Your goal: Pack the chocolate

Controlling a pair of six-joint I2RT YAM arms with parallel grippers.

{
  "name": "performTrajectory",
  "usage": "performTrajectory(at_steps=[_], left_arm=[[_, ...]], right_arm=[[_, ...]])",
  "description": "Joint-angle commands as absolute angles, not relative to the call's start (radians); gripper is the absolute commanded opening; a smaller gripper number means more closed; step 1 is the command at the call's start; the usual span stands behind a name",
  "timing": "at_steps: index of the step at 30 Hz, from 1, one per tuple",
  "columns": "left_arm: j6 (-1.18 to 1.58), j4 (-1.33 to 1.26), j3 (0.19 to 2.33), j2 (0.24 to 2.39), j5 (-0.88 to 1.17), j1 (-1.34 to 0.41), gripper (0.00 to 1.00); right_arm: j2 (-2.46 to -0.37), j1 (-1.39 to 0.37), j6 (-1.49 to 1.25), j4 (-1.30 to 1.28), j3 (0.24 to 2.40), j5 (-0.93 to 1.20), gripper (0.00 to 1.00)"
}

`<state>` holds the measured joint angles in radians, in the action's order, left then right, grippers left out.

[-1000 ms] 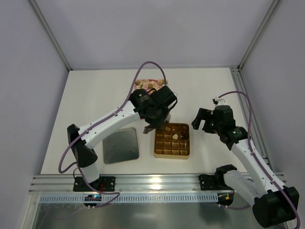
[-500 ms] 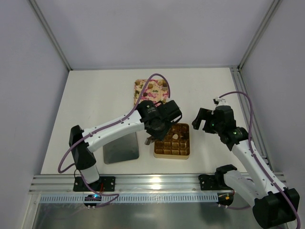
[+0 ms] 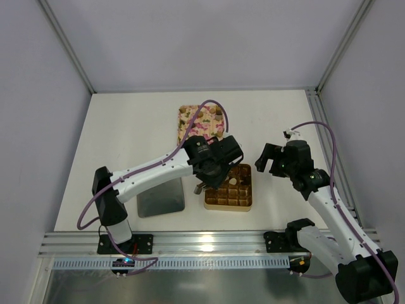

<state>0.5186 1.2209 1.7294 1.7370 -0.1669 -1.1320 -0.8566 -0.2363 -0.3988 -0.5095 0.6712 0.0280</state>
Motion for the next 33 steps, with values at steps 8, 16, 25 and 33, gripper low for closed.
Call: performTrajectory(at_steps=[8,16,25,33], left_arm=[[0.509,1.238,1.842,1.707,-0.251,-1.126,0.45],[0.448,1.272,1.959,1.735,-0.264,-1.000,0.47],[0.367,1.270,2.127,1.871,-0.278,-0.781,0.49],[0.331,1.247,2.284,2.087,-0.295,-0.657,0.49]], right_arm=[[-0.839,-0.238,-0.408,-0.502,0.686,0.017,1.00],[-0.847,-0.238,-0.405,-0.494,0.686,0.025,1.00],[-0.877,-0.238,-0.399,-0.476,0.693,0.038,1.00],[-0.900,-0.238,-0.385,-0.469,0.699,0.044,1.00]])
